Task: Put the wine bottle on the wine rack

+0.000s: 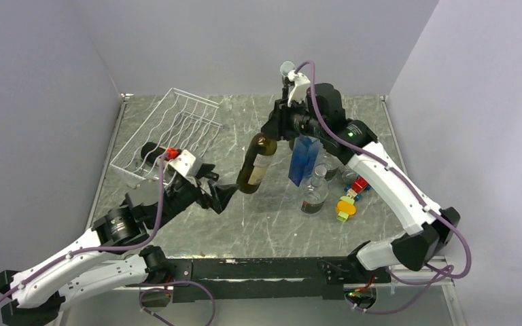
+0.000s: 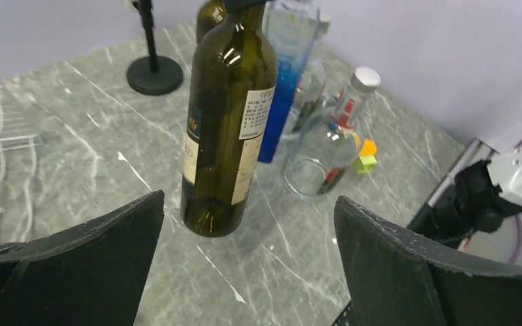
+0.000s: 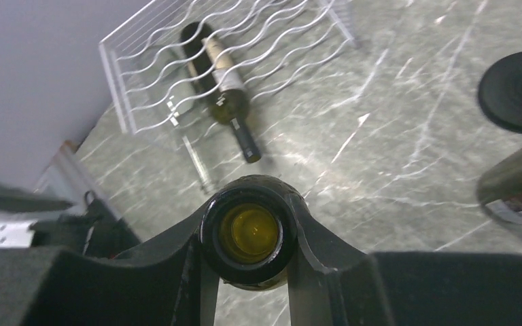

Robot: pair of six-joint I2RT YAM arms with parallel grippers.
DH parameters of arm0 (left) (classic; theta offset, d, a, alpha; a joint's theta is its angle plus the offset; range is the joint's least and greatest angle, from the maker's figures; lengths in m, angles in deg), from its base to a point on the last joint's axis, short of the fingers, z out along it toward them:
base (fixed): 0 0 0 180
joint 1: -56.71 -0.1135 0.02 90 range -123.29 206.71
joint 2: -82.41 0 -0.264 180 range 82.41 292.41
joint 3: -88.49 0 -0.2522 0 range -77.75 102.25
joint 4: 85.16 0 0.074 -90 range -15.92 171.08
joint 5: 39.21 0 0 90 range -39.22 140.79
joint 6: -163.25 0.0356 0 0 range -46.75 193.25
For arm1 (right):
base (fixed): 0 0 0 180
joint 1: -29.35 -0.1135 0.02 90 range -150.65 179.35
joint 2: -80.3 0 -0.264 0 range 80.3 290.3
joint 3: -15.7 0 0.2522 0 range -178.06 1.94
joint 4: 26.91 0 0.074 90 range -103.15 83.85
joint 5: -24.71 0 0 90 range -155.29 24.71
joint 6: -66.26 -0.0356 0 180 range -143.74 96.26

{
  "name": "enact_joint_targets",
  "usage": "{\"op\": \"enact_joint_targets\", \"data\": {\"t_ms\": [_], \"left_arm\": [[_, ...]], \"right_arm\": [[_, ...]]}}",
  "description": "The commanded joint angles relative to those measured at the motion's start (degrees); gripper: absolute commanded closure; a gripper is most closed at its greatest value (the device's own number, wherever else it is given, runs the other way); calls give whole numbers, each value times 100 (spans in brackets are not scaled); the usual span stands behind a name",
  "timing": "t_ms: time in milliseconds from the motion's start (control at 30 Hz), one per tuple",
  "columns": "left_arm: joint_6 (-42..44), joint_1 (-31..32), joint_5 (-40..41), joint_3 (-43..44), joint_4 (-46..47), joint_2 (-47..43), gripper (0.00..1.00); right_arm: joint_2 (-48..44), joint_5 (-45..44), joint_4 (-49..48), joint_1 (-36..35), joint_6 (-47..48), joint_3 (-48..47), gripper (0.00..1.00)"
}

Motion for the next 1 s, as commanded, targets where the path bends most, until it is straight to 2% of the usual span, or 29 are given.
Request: {"op": "enact_joint_targets", "data": {"t_ms": [0, 333, 433, 533, 767, 967], "left_arm": [[-415, 8, -742, -155, 198, 216, 1], [-922, 8, -1483, -1198, 833, 662, 1], [-1146, 8, -1879, -1611, 1422, 611, 1], [-1264, 8, -1890, -1948, 1998, 623, 1], [-954, 9, -1903, -2135, 2779, 977, 1], [-493, 8, -2529, -2103, 3025, 1446, 1]], "right_arm": [[-695, 1147, -698, -9, -382, 252, 100], [-1611, 1683, -672, -9, -754, 900, 100], [-1808, 1813, -731, -9, -716, 1091, 100], [-1969, 1910, -875, -9, -740, 1258, 100], [-2118, 2185, -1597, -9, -1153, 1811, 100], [-2212, 2387, -2023, -9, -1418, 2176, 100]]}}
